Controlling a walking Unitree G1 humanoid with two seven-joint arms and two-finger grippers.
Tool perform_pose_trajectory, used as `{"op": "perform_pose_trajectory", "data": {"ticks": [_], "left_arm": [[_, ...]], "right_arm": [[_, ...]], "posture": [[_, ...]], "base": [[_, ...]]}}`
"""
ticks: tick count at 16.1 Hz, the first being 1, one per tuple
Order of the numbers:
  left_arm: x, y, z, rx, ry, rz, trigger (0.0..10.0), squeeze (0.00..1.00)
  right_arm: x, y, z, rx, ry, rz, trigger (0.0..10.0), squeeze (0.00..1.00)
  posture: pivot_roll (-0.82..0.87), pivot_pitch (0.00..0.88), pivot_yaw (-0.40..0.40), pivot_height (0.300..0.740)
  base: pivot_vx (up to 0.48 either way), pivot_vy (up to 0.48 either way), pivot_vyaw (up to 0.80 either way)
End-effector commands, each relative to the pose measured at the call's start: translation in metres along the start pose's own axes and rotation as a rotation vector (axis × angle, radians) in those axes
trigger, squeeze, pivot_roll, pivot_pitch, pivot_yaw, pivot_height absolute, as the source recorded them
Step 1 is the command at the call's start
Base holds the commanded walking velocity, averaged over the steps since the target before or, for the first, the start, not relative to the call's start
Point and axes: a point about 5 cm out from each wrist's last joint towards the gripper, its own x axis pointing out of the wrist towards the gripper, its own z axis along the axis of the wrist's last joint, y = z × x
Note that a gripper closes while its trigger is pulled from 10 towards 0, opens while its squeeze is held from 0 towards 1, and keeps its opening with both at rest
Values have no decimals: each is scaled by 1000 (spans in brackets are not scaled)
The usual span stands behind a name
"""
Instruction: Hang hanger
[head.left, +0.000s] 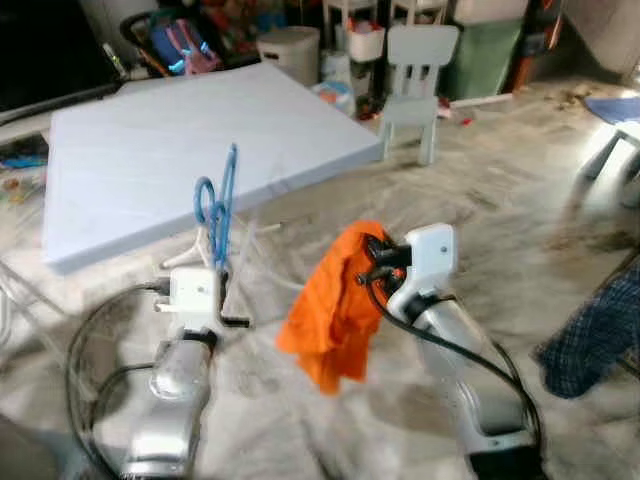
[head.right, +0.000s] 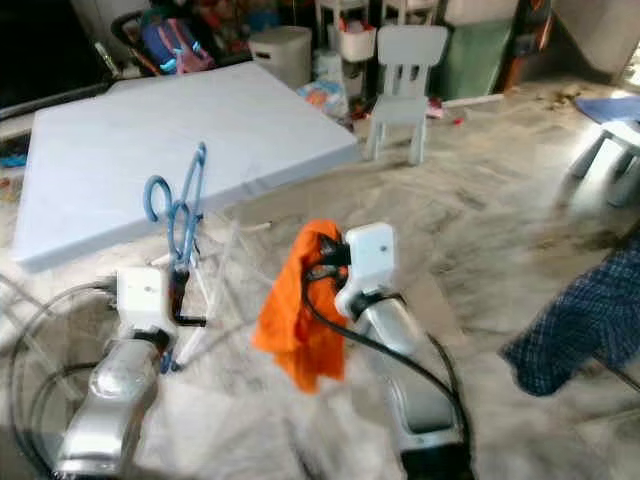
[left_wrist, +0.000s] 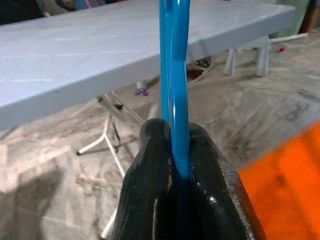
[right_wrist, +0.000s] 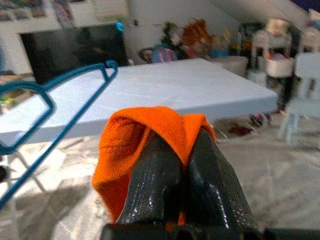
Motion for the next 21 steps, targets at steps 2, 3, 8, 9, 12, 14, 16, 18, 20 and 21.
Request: {"op": "perform_pose_trajectory", "data": {"ticks": [2, 3, 8, 9, 12, 14, 16, 18, 20, 21], "left_arm": [[1, 10, 3, 24, 0, 39, 10000, 0], [1, 11, 3, 22, 2, 40, 10000, 0], [4, 10, 4, 29, 3, 43, 10000, 0], [5, 9, 4, 27, 1, 43, 10000, 0], [6, 9, 4, 32, 3, 47, 10000, 0], [5, 9, 2, 20, 18, 49, 10000, 0], [6, 11, 3, 19, 16, 52, 10000, 0], [7, 16, 3, 14, 13, 74, 10000, 0], [4, 27, 5, 26, -8, 122, 10000, 0], [3, 27, 4, 15, 2, 125, 10000, 0]], "right_arm": [[4, 9, 9, -4, -40, 32, 10000, 0], [4, 9, 9, -3, -41, 31, 10000, 0], [4, 10, 8, -8, -41, 30, 10000, 0], [4, 9, 9, -7, -42, 27, 10000, 0], [4, 8, 11, -5, -46, 24, 10000, 0], [2, 10, 8, -4, -37, 18, 10000, 0], [1, 11, 7, -6, -30, 16, 10000, 0], [1, 10, 7, -8, -30, 12, 10000, 0], [-1, 6, 6, -11, -25, 0, 10000, 0], [-2, 6, 5, -11, -23, 3, 10000, 0]], "posture": [[-69, 0, 77, 740], [-69, 0, 76, 740], [-72, 0, 79, 740], [-74, 0, 78, 740], [-84, 12, 80, 740], [-88, 18, 83, 740], [-95, 22, 88, 740], [-95, 22, 88, 740], [-91, 33, 86, 740], [-91, 33, 86, 740]], "base": [[0, 0, 0], [0, 0, 0], [0, 0, 665], [0, 0, 656], [0, 0, 198], [0, 0, 0], [0, 0, 0], [0, 0, 0], [0, 0, 0], [0, 0, 0]]}}
